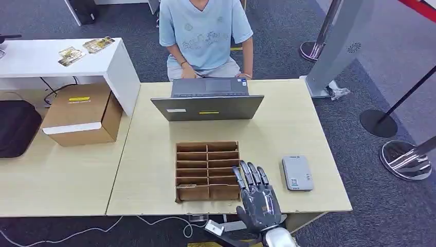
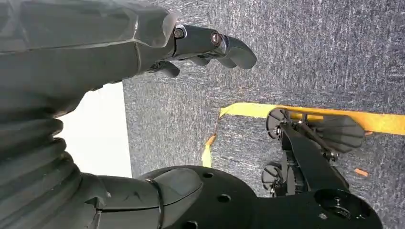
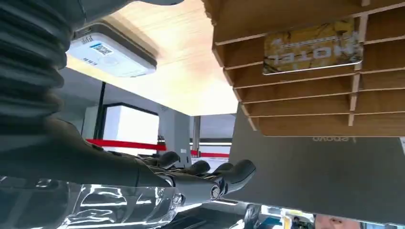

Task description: Pass the card to the sensor for recognition and then transmit it.

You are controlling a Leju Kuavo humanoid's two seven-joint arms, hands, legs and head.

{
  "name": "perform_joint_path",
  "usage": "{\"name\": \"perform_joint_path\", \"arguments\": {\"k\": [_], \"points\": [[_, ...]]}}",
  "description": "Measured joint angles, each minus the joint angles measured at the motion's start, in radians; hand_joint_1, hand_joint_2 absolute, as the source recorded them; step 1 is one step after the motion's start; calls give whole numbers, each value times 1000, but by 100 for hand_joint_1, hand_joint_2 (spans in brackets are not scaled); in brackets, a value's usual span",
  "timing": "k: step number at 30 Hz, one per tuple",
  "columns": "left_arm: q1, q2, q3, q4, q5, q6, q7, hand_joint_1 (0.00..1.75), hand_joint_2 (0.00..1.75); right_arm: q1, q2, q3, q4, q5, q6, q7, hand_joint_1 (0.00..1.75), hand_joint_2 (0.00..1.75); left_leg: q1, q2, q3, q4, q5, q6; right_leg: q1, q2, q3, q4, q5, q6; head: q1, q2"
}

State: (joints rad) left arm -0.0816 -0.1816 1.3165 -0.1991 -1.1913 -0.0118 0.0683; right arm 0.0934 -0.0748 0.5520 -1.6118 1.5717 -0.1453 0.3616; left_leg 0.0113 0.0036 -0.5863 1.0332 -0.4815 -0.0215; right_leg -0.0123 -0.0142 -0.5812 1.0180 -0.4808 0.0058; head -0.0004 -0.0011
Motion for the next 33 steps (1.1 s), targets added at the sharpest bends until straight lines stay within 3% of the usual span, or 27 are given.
{"name": "perform_joint_path", "arguments": {"k": [15,33], "points": [[0,0,-16,0,-19,0,0,0,175,-55,78,-10,94,0,-1,-51,0,175,0,0,0,0,0,0,0,0,0,0,0,0,0,0],[0,5,-40,0,-42,-9,0,0,175,-94,112,-16,182,-8,0,-72,0,175,0,0,0,0,0,0,0,0,0,0,0,0,0,0]]}}
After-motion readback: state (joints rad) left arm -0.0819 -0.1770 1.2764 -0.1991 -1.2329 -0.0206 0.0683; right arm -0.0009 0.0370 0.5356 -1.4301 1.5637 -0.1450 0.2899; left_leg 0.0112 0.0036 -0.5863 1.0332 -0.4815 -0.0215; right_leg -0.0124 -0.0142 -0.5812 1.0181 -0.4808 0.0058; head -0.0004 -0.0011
